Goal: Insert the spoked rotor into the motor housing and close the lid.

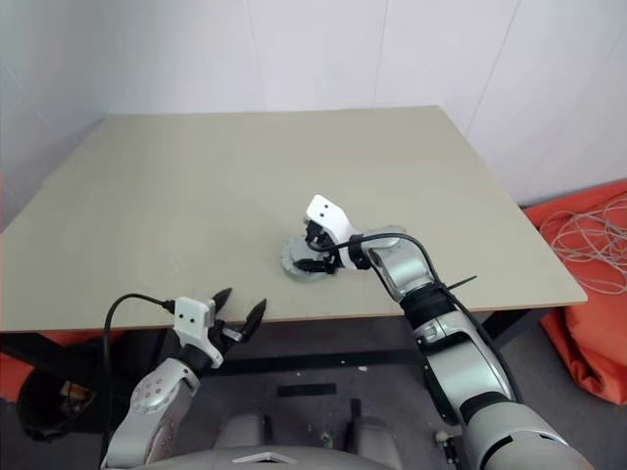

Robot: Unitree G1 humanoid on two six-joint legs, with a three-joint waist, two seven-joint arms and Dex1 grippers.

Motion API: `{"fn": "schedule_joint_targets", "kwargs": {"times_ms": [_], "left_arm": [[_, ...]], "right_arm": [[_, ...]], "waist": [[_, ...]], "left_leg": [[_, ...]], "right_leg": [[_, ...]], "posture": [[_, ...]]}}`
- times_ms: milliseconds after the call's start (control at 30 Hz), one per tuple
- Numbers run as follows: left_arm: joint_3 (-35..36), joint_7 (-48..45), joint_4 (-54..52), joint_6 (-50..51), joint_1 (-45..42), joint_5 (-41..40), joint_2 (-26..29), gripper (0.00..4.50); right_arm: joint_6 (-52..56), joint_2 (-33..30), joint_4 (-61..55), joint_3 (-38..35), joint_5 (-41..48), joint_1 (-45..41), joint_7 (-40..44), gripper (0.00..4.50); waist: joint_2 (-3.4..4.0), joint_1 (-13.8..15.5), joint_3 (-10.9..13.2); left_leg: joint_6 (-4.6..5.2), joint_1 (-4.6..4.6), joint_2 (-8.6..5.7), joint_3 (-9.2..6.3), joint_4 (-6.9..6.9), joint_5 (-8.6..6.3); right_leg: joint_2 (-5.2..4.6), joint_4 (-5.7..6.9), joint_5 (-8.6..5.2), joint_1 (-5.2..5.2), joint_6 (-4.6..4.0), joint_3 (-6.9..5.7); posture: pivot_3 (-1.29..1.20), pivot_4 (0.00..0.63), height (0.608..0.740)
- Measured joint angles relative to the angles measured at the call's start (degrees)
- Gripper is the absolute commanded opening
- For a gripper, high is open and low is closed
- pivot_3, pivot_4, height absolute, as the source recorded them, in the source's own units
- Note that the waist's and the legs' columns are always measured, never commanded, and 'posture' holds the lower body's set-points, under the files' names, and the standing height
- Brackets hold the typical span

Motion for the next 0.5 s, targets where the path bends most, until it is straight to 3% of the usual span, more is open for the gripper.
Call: {"fn": "schedule_joint_targets", "kwargs": {"times_ms": [500], "left_arm": [[0.59,-0.76,0.74,-0.91,0.20,0.01,-0.07,4.50]], "right_arm": [[6.37,1.07,-2.34,0.64,-0.12,-0.21,-2.60,3.14]], "waist": [[0.00,-0.21,0.00]], "left_leg": [[-0.01,0.18,0.03,-0.03,-0.02,0.01]], "right_leg": [[0.01,0.01,-0.01,0.10,0.01,0.01]], "posture": [[0.00,0.000,0.740]]}}
